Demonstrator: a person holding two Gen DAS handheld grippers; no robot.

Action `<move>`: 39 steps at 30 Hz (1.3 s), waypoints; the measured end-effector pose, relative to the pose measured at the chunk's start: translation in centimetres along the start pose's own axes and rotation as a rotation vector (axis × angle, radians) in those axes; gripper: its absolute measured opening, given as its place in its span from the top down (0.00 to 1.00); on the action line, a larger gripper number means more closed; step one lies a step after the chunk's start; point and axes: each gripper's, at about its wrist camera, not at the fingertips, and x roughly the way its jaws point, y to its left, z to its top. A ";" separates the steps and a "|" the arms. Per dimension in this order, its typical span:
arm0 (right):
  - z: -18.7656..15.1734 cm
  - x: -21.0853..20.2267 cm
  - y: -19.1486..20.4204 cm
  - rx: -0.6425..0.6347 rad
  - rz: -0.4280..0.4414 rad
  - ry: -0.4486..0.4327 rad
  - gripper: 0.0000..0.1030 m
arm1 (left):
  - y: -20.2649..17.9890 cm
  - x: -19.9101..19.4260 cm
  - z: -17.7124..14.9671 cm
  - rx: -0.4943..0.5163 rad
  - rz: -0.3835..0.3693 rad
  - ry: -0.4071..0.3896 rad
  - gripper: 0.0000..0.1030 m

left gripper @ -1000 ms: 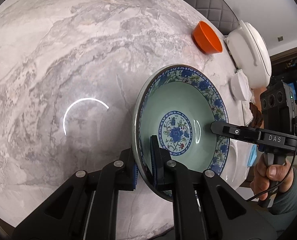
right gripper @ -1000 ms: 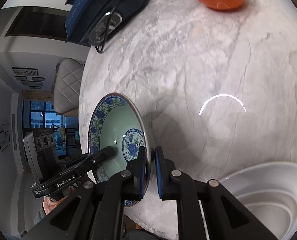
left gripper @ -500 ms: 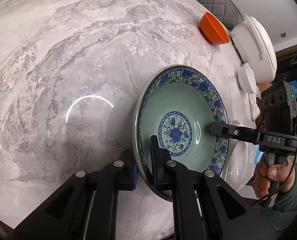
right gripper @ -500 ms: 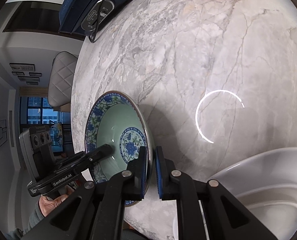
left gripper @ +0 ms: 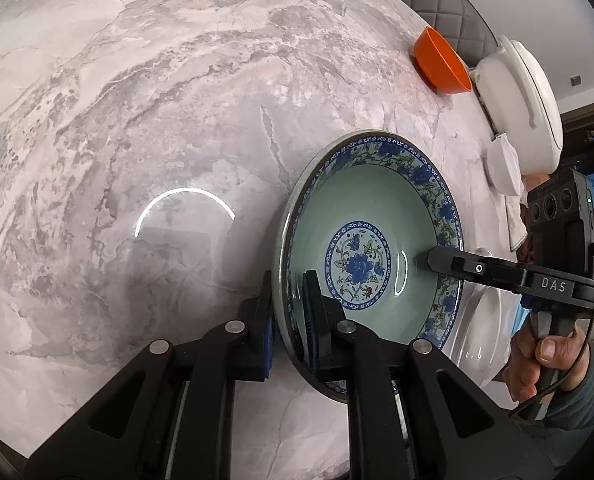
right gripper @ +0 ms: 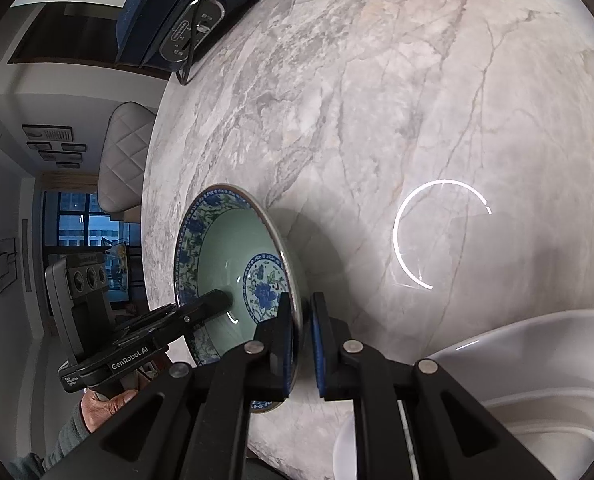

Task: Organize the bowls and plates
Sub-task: 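Lift the blue-and-white bowl, set it flat beside the plate stack, open, then move the right gripper to the small white bowl and close on its rim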

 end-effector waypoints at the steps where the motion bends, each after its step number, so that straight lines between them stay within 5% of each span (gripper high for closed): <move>1: 0.0 0.0 0.0 0.004 -0.002 -0.001 0.74 | 0.2 -0.3 -0.1 -0.011 0.001 -0.005 0.72; 3: -0.1 -0.5 0.0 0.013 0.006 -0.019 0.55 | 0.6 -1.2 -0.3 -0.032 0.008 -0.030 0.18; 4: -0.1 -0.9 -0.1 0.016 0.011 -0.033 0.48 | 0.9 -1.9 -0.4 -0.044 0.013 -0.044 0.15; 8: -0.2 -3.1 0.1 0.041 0.044 -0.087 0.35 | 1.6 -4.5 -0.3 -0.093 0.021 -0.086 0.14; 11: -0.4 -6.0 -0.5 0.073 0.095 -0.165 0.27 | 0.8 -7.0 0.9 -0.088 0.001 -0.152 0.05; 19: -0.8 -14.9 -5.6 0.200 0.122 -0.362 0.24 | -6.6 -10.9 7.8 0.122 -0.068 -0.270 0.02; 29: -1.6 -24.3 -13.3 0.328 0.079 -0.577 0.24 | -16.3 -8.0 13.6 0.246 -0.083 -0.155 0.02; 39: -0.6 -27.3 -18.3 0.399 0.052 -0.627 0.24 | -25.7 -1.0 15.2 0.375 -0.078 -0.017 0.02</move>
